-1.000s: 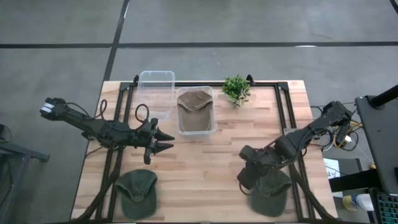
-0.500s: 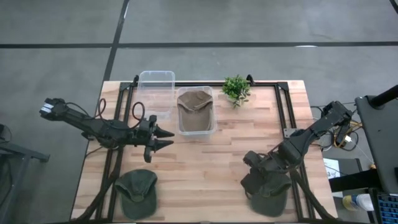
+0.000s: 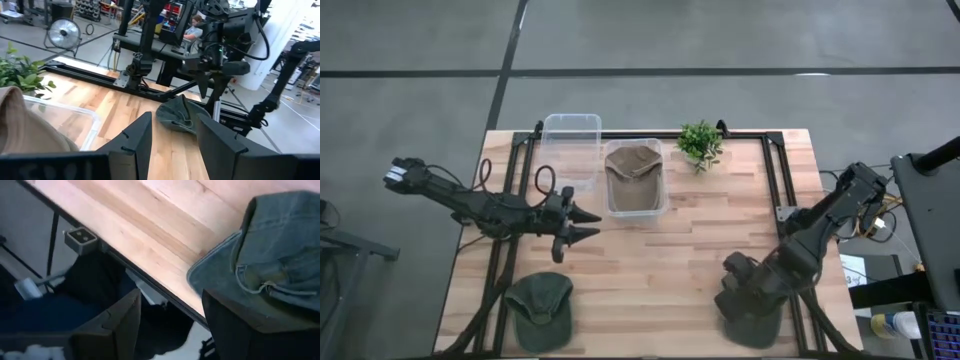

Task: Pick & Place hat
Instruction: Put the right black cap into the left transparent bin

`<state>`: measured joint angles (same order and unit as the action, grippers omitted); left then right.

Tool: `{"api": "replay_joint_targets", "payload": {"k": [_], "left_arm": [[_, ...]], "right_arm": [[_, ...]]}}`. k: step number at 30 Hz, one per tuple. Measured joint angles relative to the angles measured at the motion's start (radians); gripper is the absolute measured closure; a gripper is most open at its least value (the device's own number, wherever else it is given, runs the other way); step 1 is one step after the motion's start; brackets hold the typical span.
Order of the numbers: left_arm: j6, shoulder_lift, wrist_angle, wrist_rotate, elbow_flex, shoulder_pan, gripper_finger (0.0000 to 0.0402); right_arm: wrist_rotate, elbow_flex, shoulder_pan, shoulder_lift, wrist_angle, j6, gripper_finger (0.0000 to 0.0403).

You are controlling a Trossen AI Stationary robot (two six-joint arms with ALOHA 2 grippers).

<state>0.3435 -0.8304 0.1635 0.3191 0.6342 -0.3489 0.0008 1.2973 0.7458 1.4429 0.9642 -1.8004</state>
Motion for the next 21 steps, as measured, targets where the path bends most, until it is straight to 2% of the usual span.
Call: {"api": "replay_joint_targets", "payload": {"k": [10,15,21], "left_arm": [[0.000,-0.022,-0.007,-0.032,-0.001,0.000,0.0257],[-0.002,-0.038,-0.006,-0.033,-0.001,0.000,0.0257],[-0.012,-0.058,-0.004,-0.033,-0.001,-0.001,0.0257]], "right_arm": [[-0.017,-0.005,0.126,0.059,0.026,-0.277,0.0197],[-0.121,-0.005,0.176,0.133,0.032,-0.409,0.0197],[-0.345,-0.001,0.228,0.235,0.052,-0.519,0.0197]]}}
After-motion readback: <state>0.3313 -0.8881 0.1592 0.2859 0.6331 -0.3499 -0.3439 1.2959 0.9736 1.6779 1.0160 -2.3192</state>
